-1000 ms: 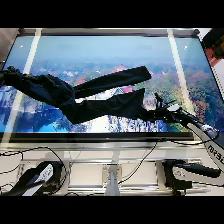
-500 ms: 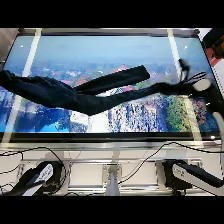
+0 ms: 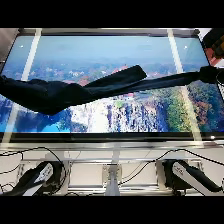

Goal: Fold the clothes and pants, and hang the long-sleeved shirts on hangers.

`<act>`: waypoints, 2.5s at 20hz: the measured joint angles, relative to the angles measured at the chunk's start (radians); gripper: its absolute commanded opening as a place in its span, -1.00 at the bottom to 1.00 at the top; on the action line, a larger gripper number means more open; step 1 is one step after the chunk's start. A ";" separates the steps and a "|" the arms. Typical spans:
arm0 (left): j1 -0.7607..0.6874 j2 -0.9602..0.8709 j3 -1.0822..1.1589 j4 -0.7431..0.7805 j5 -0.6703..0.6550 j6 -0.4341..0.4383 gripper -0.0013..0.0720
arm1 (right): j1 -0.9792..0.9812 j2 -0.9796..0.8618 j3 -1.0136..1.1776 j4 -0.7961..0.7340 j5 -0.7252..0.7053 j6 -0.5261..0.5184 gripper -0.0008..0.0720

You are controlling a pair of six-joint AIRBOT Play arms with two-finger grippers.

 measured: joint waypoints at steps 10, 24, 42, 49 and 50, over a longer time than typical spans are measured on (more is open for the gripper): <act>0.005 0.001 -0.095 0.005 -0.237 0.327 -0.84 | -0.012 0.035 -0.034 -0.097 0.290 -0.021 -0.90; 0.005 0.003 -0.290 0.004 -0.232 0.327 0.95 | -0.012 0.259 -0.689 -0.098 0.009 -0.018 0.94; -0.081 -0.203 -0.180 -0.612 0.136 0.108 0.97 | -0.012 0.265 -0.719 -0.094 -0.192 0.033 0.92; -0.056 -0.252 -0.179 -0.649 0.135 -0.083 0.97 | -0.012 0.265 -0.719 -0.092 -0.291 0.034 0.92; -0.047 -0.259 -0.179 -0.649 0.134 -0.122 0.97 | -0.012 0.265 -0.719 -0.090 -0.296 0.034 0.92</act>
